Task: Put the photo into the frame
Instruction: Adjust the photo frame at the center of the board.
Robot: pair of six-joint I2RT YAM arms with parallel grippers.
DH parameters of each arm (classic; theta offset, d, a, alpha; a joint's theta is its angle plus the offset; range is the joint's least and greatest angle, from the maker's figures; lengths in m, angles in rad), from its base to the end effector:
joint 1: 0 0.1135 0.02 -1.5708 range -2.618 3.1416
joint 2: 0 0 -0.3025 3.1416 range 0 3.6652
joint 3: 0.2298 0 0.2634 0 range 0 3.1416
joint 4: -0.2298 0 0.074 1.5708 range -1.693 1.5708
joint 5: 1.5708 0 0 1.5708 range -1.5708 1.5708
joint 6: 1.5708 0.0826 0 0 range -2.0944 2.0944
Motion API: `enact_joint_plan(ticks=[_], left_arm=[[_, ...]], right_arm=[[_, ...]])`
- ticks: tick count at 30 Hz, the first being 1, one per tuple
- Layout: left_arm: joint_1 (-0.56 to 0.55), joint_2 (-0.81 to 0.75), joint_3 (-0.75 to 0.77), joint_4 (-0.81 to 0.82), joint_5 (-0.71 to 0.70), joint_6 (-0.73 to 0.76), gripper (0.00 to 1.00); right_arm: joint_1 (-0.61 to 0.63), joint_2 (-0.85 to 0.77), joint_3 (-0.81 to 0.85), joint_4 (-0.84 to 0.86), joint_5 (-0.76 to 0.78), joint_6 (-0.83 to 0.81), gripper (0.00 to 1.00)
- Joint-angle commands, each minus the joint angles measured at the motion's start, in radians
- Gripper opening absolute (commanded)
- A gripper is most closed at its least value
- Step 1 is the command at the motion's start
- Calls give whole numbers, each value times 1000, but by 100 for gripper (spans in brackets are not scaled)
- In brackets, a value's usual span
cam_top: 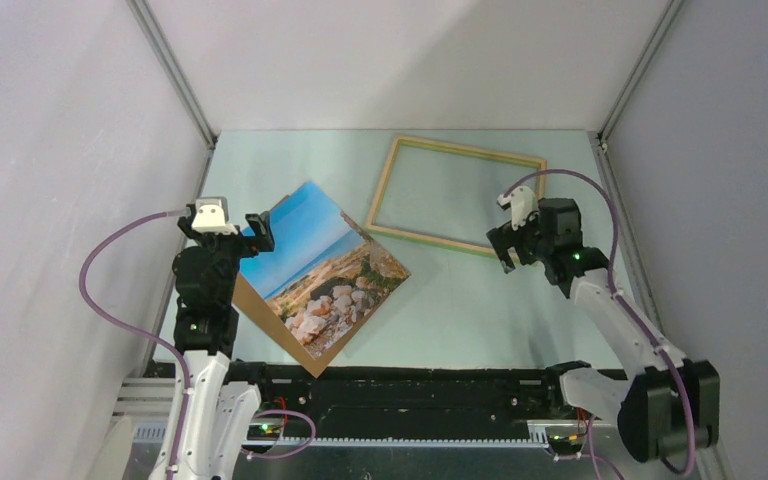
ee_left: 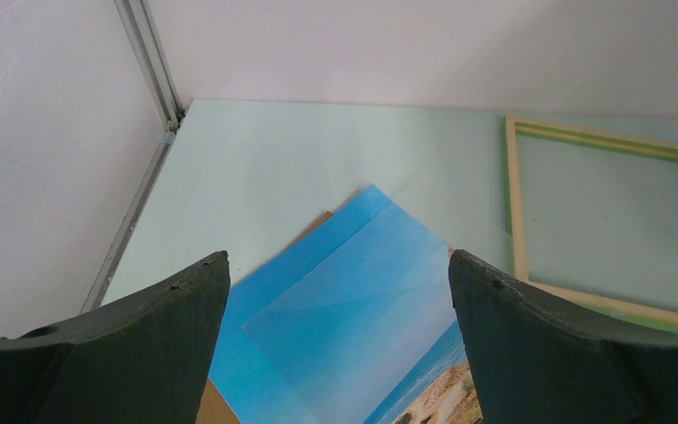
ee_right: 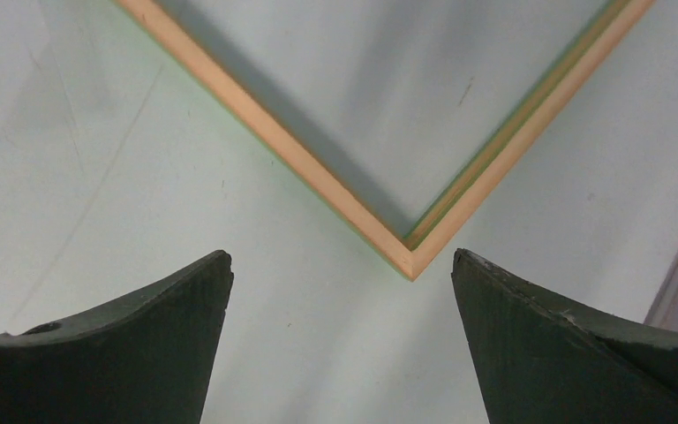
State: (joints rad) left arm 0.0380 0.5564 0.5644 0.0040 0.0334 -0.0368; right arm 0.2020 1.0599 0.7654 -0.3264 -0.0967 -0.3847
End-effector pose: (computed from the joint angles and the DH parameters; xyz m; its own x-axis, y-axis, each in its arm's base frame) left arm 0.1756 0.0039 0.3372 0.0122 -0.0363 -0.9993 -0.0042 0.9993 -0.0364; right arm 0.2551 0.0604 0.2695 -0.4245 -0.4682 -0.7750 -0.4703 0.8454 -0.2532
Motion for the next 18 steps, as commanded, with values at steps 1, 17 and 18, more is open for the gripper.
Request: enact_joint_plan(ticks=[1,17,18], left_arm=[[2,-3,31,11,10,-5,98],[3,21,35,5,8,0,98],[2,22,35,4,7,2,98]], right_arm=[[7,95,85,-45,-54,-172,98],[-3,566,352,-241,-168,-398,91],[-7,579,359,-243,-171,-402,91]])
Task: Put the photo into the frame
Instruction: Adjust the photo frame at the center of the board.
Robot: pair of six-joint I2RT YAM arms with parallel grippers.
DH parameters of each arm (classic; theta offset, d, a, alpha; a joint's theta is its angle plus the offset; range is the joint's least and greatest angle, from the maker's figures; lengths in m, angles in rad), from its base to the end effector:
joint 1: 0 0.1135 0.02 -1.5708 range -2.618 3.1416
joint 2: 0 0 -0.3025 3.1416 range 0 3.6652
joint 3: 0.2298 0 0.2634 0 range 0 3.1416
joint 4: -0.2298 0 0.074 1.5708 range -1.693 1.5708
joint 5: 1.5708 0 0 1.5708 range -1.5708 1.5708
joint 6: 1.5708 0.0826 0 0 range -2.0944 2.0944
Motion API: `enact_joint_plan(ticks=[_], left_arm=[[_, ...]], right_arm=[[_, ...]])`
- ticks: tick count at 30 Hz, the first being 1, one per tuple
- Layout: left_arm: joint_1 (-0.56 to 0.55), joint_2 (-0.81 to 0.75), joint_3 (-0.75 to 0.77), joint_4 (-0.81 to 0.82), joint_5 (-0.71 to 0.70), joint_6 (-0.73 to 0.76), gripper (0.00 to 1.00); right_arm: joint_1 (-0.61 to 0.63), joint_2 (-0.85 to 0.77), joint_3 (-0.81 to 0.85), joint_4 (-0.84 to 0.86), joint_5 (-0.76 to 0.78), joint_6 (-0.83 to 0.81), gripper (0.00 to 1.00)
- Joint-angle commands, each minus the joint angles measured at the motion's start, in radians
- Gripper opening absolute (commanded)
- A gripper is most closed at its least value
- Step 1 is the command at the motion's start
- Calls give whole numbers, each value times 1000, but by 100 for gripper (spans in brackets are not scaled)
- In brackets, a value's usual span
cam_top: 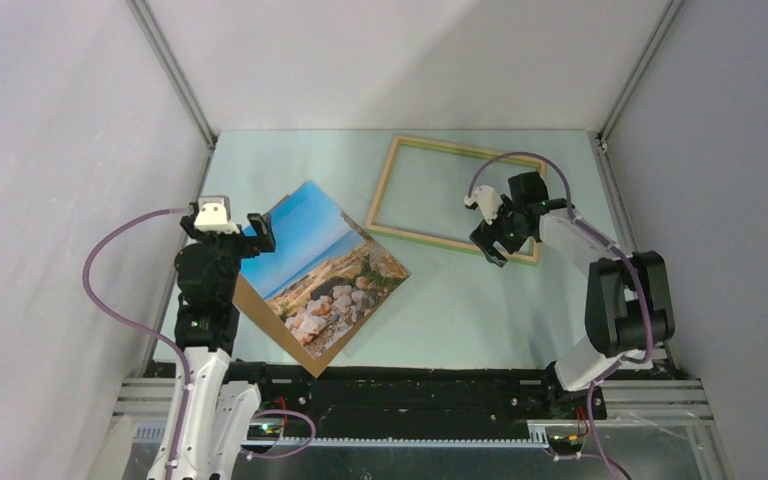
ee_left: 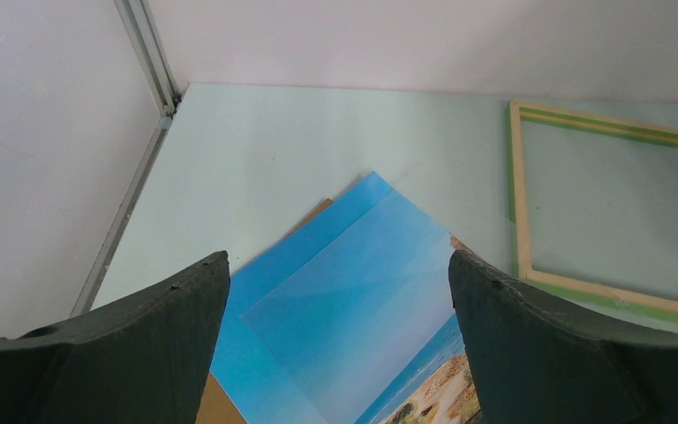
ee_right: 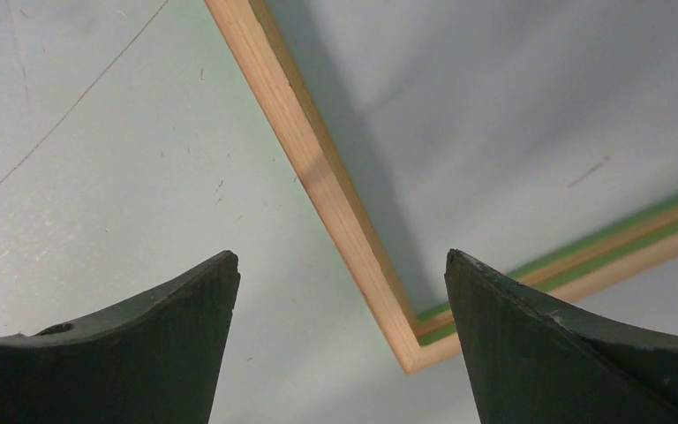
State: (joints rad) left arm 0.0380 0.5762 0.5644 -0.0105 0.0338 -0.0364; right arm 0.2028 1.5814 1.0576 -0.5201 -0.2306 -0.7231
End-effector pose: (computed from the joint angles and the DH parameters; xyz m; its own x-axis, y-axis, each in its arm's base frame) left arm 0.1800 0.0040 0.3318 -0.0221 -0.0372 -0.9991 -0.0050 0.9993 -0.0371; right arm 0.3419 0.0896 0.2062 -0.4306 -0.7462 -0.5077 -0.7917 0.5824 -0.1846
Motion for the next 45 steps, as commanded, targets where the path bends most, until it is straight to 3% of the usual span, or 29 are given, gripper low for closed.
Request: enact_joint_plan(ticks=[1,8,16,20,26,30,36,45], left_arm=[[2,4,35,18,7,2,98],[3,15,38,18,-1,4,98],[3,11,38,19,-10,6,98],[4,10,40,18,-11,6,98],[3,5,41,19,-6,4,98],[2,-2,42,18,-1,1,98],[2,-8,43,19,5,-2,98],[3,11,66,17,5,5,99]], right_arm=[[-10,86,82,-56,-38,-72,90],[-21,210,142,-73,-36,-92,87],[-61,280,165,-65,-60,-74,74],[-83,280,165,-85,-82,-57,60],[-138,255,154,-134,-106,-2,28],[-163,190,83,-105,-72,38,17],[-194,101,-4,-80,-17,154,10],[-194,-6,-90,-109,97,342,9]])
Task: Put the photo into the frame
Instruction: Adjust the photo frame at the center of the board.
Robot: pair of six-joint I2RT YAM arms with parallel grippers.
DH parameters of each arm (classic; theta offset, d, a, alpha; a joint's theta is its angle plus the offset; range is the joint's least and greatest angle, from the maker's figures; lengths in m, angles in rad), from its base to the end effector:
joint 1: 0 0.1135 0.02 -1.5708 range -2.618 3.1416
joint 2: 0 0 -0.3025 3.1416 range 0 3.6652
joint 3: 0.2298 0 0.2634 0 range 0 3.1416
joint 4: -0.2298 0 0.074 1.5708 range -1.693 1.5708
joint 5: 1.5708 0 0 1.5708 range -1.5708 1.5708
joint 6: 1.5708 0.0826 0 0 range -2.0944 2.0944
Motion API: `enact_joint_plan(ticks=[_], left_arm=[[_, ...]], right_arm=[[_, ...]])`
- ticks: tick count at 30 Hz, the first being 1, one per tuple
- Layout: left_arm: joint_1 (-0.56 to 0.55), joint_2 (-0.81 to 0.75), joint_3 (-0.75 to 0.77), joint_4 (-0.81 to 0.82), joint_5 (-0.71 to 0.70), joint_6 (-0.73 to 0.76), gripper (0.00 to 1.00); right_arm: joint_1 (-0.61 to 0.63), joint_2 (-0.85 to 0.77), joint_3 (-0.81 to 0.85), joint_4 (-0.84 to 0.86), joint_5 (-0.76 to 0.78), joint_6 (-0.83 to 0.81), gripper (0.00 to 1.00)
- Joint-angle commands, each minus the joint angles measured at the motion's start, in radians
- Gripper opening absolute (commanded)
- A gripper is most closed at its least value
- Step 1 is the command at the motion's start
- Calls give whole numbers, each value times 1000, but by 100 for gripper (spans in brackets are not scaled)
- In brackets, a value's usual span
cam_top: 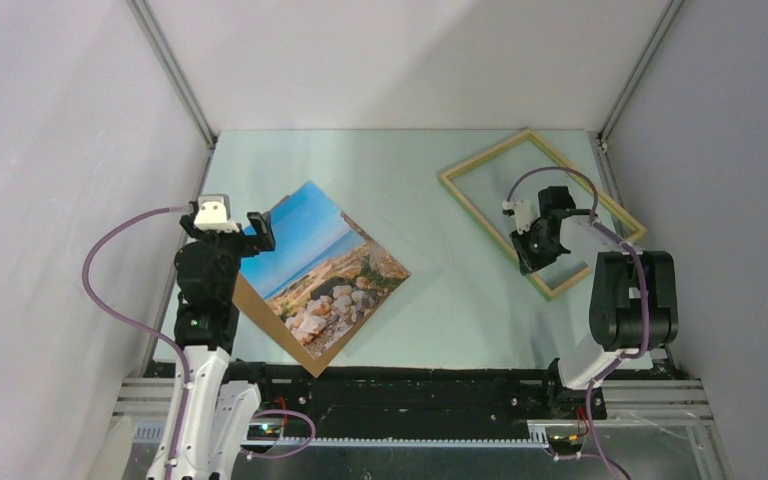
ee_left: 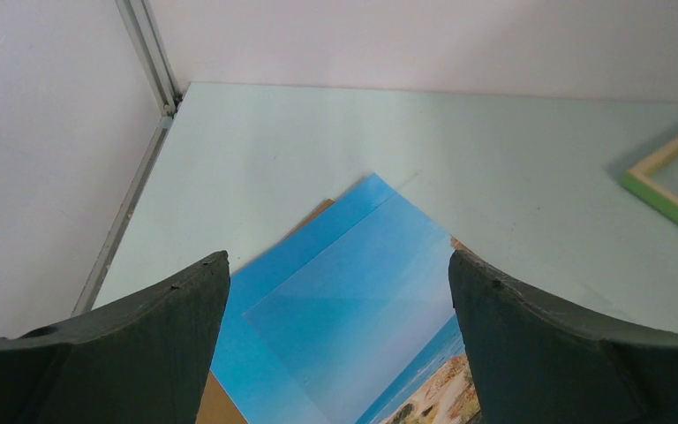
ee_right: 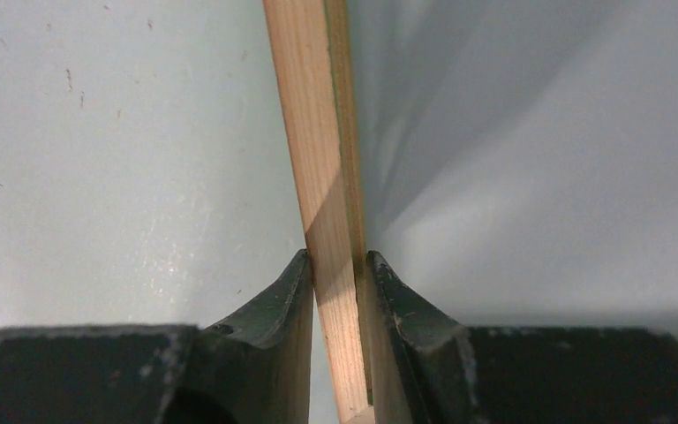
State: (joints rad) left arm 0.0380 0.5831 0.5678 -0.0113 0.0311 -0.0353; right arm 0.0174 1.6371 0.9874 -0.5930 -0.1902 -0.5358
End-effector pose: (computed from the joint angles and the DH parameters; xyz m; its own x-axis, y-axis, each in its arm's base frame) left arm 0.1813 0.0043 0.3320 -0.0263 -0.0363 -0.9990 -0.0078 0.9993 -0.0361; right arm 0.3302 0.0214 0.1611 -0.7741 -0.5149 -0.3685 -0.5503 0.8349 -0.0106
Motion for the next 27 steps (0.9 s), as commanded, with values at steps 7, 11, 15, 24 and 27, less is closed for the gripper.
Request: enact_joint_plan(ticks=[7,11,15,24,27], left_arm=[[3,24,69,18,7,29,98],[3,25,53,17,-12,55,98],[3,16,38,18,-25,81,98],[2,11,32,-12,-27,121,98],[2,14,27,-13,-27,135,98]], right_arm=[[44,-90,-51,-77,44,232,11],[125,-85,-46,-63,63,284,11],[205,-59,-16,-66,64,354,11],[300,10,8,-27,25,431,33],[309,29,26,-20,-26,457,45]])
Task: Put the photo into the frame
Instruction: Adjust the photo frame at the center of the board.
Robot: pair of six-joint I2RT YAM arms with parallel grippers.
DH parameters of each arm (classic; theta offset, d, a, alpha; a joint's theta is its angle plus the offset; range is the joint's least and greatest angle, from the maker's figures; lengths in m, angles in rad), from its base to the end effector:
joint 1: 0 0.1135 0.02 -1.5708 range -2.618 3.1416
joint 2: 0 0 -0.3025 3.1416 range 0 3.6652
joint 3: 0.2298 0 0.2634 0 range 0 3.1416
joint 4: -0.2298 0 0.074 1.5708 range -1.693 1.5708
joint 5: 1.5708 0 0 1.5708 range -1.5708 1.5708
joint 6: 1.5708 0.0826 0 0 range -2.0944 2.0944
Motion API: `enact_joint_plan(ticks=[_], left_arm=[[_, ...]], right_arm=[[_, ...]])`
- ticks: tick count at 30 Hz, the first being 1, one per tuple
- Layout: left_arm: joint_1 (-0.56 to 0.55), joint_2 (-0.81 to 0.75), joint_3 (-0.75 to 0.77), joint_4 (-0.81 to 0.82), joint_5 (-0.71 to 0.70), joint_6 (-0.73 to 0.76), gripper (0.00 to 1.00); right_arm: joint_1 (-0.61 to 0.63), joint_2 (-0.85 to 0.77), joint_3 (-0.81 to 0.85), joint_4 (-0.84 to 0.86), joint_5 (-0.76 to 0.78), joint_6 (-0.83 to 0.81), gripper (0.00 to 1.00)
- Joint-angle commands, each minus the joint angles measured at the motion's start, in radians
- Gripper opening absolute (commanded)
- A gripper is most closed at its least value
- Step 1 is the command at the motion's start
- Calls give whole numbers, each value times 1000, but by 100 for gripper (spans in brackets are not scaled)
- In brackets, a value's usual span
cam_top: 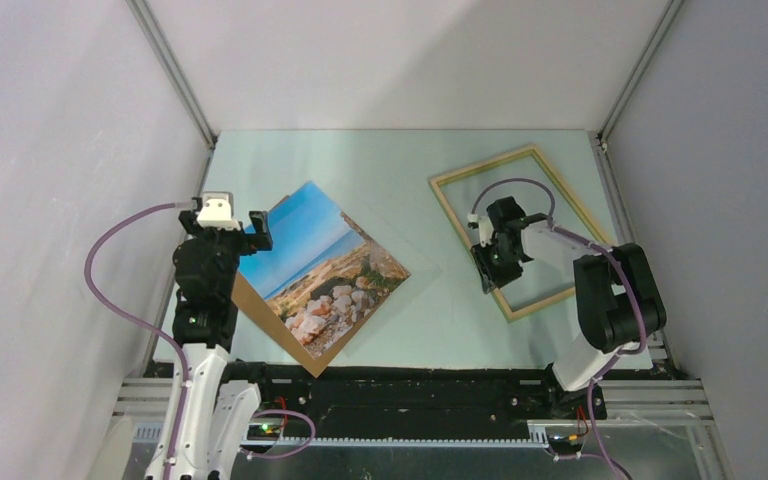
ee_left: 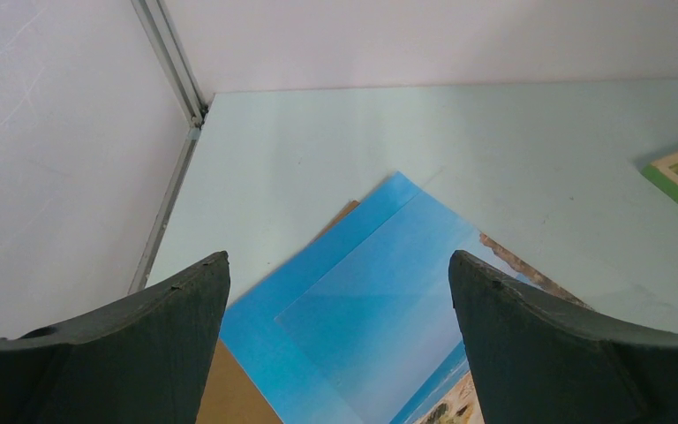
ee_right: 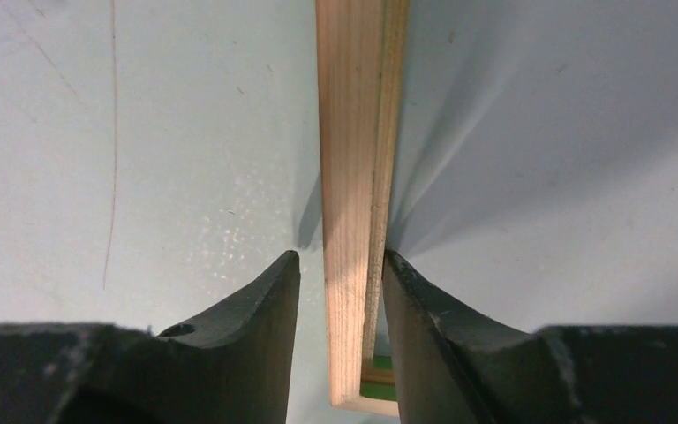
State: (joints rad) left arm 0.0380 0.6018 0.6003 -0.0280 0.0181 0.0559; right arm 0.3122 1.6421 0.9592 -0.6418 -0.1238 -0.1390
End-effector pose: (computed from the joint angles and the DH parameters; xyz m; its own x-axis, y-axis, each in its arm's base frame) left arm 0.1837 0.0055 0.3397 -0.0305 0.0548 -0.9980 -0.0182 0.9983 0.0553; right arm 0.2979 0.1069 0.1487 -0.8679 -0.4246 -0.2579 -0.4581 0.8849 0.0848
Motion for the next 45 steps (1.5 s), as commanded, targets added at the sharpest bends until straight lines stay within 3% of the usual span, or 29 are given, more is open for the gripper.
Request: enact_joint_plan(ticks=[1,16,22,24,26,33,45], left_arm=[[3,-2,-7,4,-15,47,98],[3,30,-16,-15,-57,121,98],[13,103,2,-94,-97,122,98],[23,117,-2,-113,-69,124,98],[30,133,-6,-131,-45,128,98],[45,249,23,-234,53,114,98],[109,578,164,-393,248,9,98]], right_arm=[[19,33,64,32,-105,76,46],[68,189,208,120,-295,238,55],[86,117,240,170,-182,194,79],[87,99,270,161,-179,175,96],[90,87,299,159,-191,157,99],[136,99,395,198,-205,84,99],[201,371,725,120,-276,33,99]])
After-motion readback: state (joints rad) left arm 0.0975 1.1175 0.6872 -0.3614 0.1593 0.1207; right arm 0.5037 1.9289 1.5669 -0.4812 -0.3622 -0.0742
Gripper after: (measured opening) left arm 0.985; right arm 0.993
